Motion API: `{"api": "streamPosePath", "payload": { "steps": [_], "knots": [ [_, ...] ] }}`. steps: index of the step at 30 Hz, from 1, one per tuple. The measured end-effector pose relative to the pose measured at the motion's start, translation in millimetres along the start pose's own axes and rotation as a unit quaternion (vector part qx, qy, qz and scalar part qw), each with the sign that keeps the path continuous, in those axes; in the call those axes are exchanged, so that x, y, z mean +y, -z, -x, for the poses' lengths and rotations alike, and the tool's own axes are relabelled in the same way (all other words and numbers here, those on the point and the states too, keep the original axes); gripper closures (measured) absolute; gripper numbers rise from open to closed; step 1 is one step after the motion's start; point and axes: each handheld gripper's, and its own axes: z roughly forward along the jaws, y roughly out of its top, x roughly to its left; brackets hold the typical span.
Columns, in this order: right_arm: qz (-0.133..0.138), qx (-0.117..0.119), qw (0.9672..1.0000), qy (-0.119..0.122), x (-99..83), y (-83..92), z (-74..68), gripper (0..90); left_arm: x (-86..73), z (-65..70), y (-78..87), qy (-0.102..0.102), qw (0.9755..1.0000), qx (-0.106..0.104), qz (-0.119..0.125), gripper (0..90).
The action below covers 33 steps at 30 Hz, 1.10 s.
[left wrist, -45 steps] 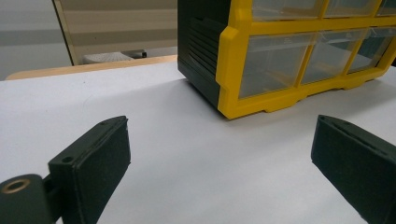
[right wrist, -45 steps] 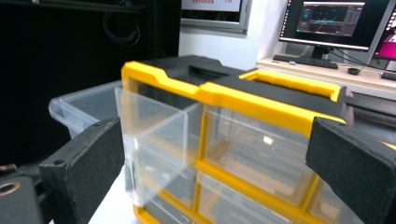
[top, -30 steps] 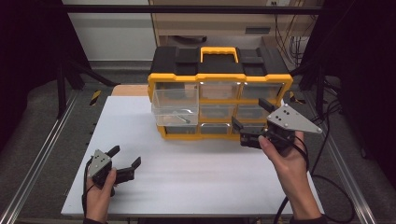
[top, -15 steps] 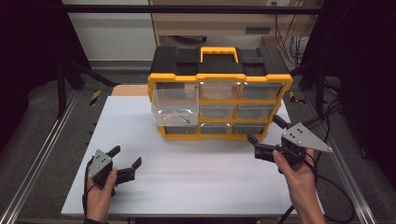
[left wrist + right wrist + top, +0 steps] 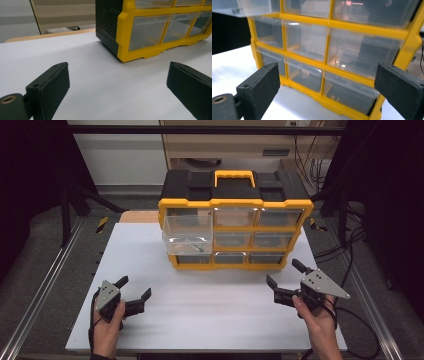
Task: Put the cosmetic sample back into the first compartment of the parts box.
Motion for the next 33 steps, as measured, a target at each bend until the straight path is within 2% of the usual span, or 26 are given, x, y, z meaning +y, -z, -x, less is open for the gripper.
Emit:
{"api": "streamPosePath", "payload": {
  "steps": [7,14,17,24,33],
  "knots": [
    [0.004,-0.013,0.9998,-0.016,-23.5,0.2,7.0,4.7,0.6,1.4,1.3,-0.004,1.0000,0.002,0.005,4.1],
    [0.002,-0.024,0.9994,-0.025,-41.5,-2.4,8.8,4.1,2.5,-0.2,4.8,-0.003,0.9998,0.012,0.017,4.1],
    [0.004,-0.029,0.9993,-0.024,-45.6,-3.6,9.9,4.1,4.6,-0.1,7.7,0.002,0.9994,0.019,0.028,4.2],
    [0.014,-0.034,0.9989,-0.030,-54.9,-4.6,12.0,4.3,10.4,3.9,12.6,-0.007,0.9982,0.013,0.059,4.1],
    [0.009,-0.036,0.9988,-0.031,-64.7,-3.6,10.7,4.3,19.0,10.1,18.5,-0.009,0.9981,0.007,0.061,4.1]
  ]
}}
